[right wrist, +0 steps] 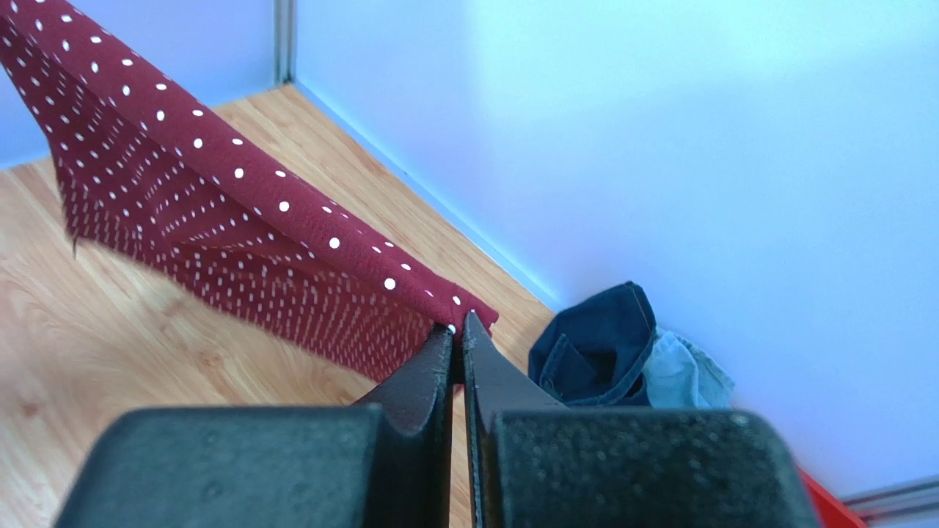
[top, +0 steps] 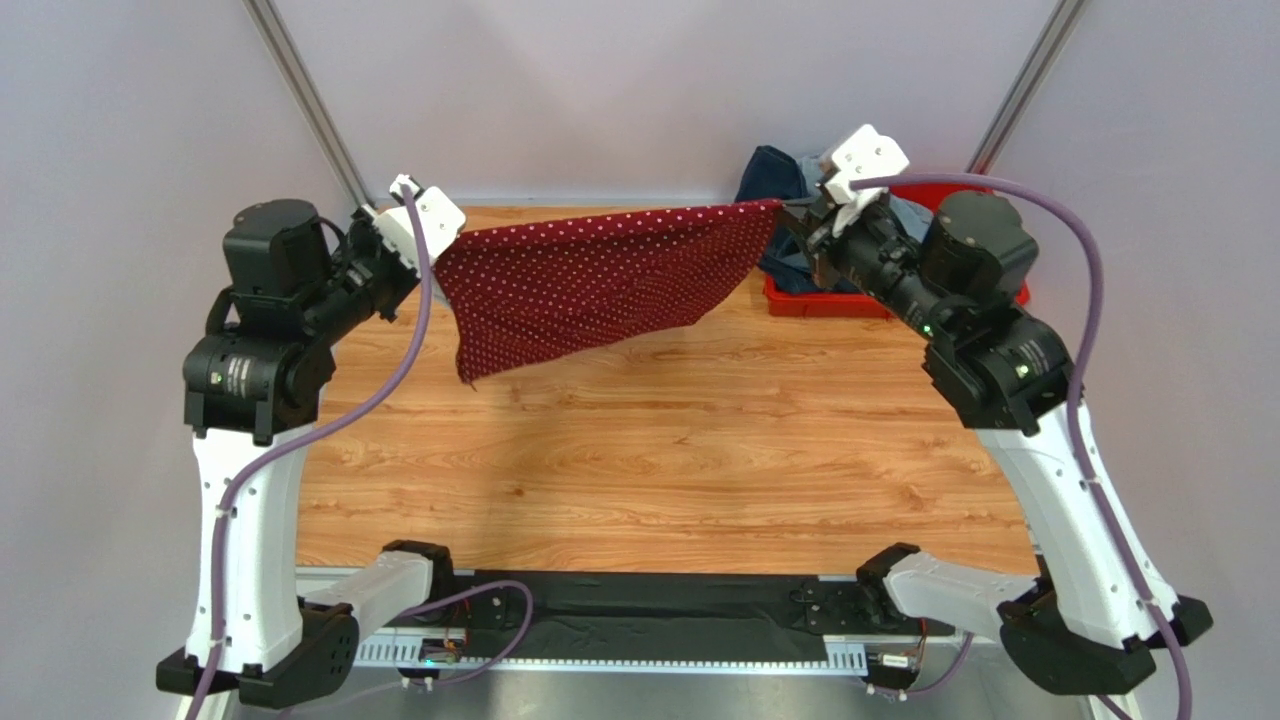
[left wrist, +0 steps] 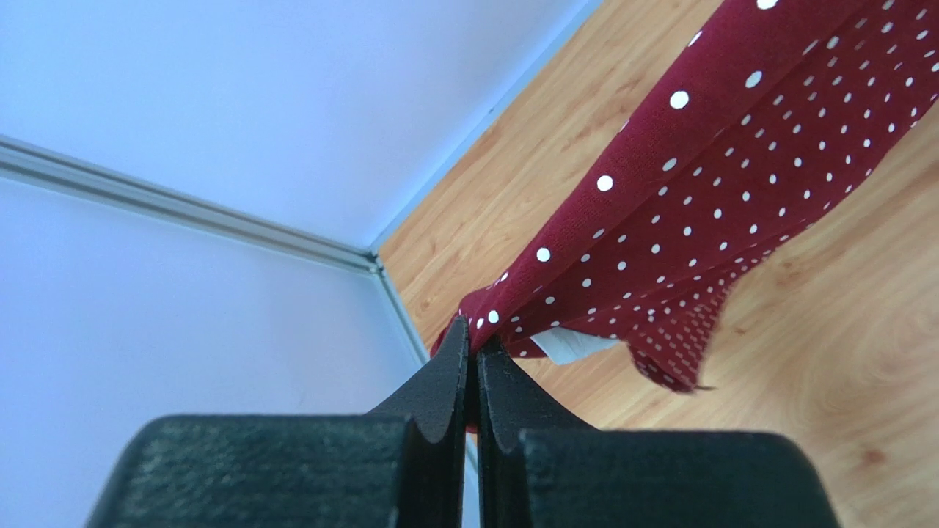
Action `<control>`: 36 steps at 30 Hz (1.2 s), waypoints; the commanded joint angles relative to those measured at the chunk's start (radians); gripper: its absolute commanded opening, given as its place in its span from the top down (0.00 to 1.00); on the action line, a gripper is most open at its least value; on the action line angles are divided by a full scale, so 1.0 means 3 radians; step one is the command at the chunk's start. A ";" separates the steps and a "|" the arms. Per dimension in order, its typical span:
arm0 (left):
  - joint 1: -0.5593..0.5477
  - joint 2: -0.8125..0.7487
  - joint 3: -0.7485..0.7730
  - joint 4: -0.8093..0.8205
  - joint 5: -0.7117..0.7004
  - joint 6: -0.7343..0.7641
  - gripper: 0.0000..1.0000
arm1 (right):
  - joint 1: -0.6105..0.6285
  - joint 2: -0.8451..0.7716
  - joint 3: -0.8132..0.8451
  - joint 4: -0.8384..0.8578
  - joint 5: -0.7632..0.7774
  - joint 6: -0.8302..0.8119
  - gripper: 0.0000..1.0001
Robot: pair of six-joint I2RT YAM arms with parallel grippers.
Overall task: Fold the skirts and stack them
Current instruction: Flatten out the skirt at the center of the board, then fold the skirt at the center of the board.
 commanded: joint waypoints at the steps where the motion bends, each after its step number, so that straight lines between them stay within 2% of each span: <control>1: 0.0028 -0.0063 0.0201 -0.0505 0.0140 -0.0107 1.00 | -0.0034 -0.0108 0.0023 0.0025 -0.0063 0.0190 1.00; 6: 0.0028 -0.0094 0.0130 -0.0833 0.0452 -0.0220 1.00 | -0.0039 -0.0185 0.0034 -0.0057 -0.0043 0.0297 1.00; 9: 0.0028 -0.0028 -0.0110 -0.0910 0.0585 -0.0291 1.00 | -0.0049 -0.0012 0.0085 -0.0067 0.0141 0.0272 1.00; 12: 0.0028 0.0186 -0.0264 -0.0788 0.0540 -0.0343 1.00 | -0.0171 0.0458 0.0253 -0.0057 0.0065 0.0190 1.00; 14: 0.0038 0.0355 -0.0382 -0.0609 0.0539 -0.0394 1.00 | -0.0253 0.1005 0.0441 -0.0052 -0.0062 0.0144 1.00; 19: 0.0140 0.1275 -0.0367 -0.0129 0.0550 -0.0496 0.98 | -0.0468 0.2247 0.0958 0.0096 -0.0058 0.0078 1.00; 20: 0.0176 0.1610 -0.0265 -0.0077 0.0550 -0.0532 0.98 | -0.0473 0.2644 0.1227 0.0157 0.0008 0.0068 1.00; 25: 0.0242 0.2615 0.0199 0.0234 0.0427 -0.0629 0.98 | -0.0473 0.3577 0.1980 0.0439 0.0090 0.0144 1.00; 27: 0.0278 0.3022 0.0364 0.0306 0.0340 -0.0649 0.98 | -0.0473 0.3782 0.2134 0.0597 0.0207 0.0159 1.00; 30: 0.0309 0.3356 0.0660 0.0470 0.0207 -0.0680 0.97 | -0.0473 0.4094 0.2380 0.0618 0.0310 0.0073 1.00; 36: 0.0309 0.3434 0.0712 0.0925 0.0090 -0.0690 0.93 | -0.0479 0.4003 0.2090 0.0817 0.0320 -0.0127 1.00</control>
